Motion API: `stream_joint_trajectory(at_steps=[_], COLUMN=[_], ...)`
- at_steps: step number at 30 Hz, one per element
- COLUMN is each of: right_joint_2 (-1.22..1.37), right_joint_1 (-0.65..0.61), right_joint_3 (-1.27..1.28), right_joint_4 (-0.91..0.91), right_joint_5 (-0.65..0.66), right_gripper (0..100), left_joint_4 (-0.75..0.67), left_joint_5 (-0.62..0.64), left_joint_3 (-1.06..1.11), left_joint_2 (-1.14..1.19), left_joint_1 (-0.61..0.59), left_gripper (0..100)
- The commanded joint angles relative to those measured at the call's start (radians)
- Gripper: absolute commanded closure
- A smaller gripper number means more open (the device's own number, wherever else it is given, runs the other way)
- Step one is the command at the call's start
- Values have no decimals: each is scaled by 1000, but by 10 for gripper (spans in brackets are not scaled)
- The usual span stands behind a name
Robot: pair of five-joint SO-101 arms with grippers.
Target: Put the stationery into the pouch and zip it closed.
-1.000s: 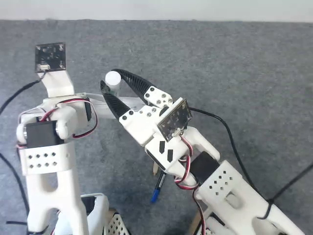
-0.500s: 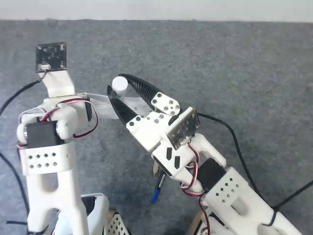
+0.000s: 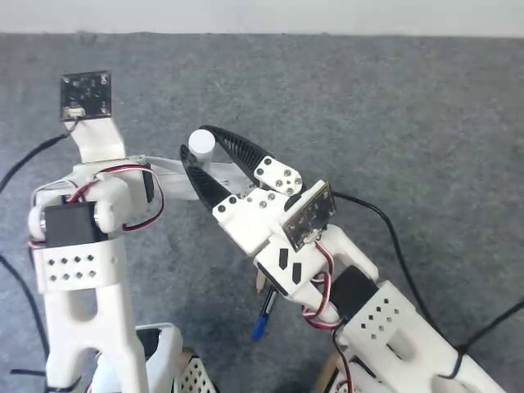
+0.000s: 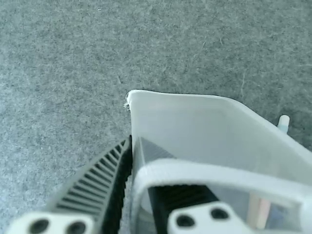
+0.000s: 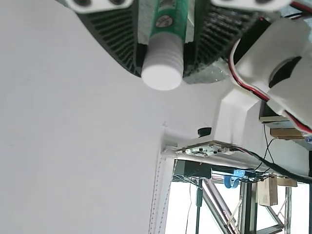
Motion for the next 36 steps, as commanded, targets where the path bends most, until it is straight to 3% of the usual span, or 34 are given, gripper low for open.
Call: stream_joint_trajectory(at_steps=[1,16,36], right_joint_2=[56,-180,19], right_joint_1=[10,4,-12], right_joint_3=[-2,5,57], right_joint_4=[-24,28,-67], right_joint_5=[-14,-20,-23], right_gripper=[992,992,992], left_joint_4=[-40,-40,-40], left_joint_5=[23,23,23], left_joint_3=[-22,-22,-21], left_joint_2=[-8,-8,-8], left_joint_1=[5,5,5], left_gripper=[989,989,989])
